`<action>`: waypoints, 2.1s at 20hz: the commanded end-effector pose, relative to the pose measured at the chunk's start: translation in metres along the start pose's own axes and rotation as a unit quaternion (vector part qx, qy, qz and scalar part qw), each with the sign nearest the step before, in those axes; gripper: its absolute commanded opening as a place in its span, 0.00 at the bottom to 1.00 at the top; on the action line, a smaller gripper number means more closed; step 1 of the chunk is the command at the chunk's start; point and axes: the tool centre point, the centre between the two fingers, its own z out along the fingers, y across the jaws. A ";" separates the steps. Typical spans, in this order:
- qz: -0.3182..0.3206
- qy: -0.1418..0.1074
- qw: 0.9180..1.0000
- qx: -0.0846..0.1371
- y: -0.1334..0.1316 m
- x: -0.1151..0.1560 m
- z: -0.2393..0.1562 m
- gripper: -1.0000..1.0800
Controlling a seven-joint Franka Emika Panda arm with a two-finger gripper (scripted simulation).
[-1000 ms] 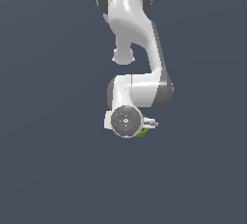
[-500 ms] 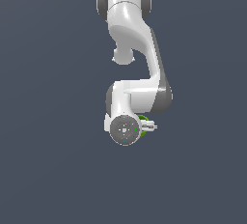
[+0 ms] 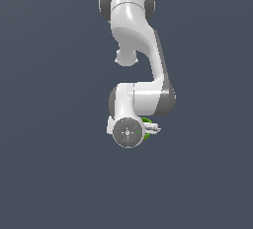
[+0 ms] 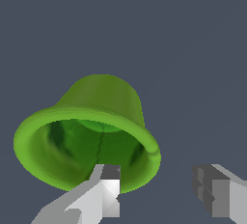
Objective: Pick up the object and move it to a goal position.
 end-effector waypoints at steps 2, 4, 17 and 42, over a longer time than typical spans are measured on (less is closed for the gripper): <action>0.000 -0.001 1.000 0.000 0.000 0.000 0.010 0.62; 0.000 -0.001 1.000 0.000 0.000 0.000 0.015 0.62; 0.000 -0.001 1.000 0.000 0.000 0.000 0.023 0.00; 0.001 -0.001 1.000 0.001 0.109 -0.070 -0.051 0.00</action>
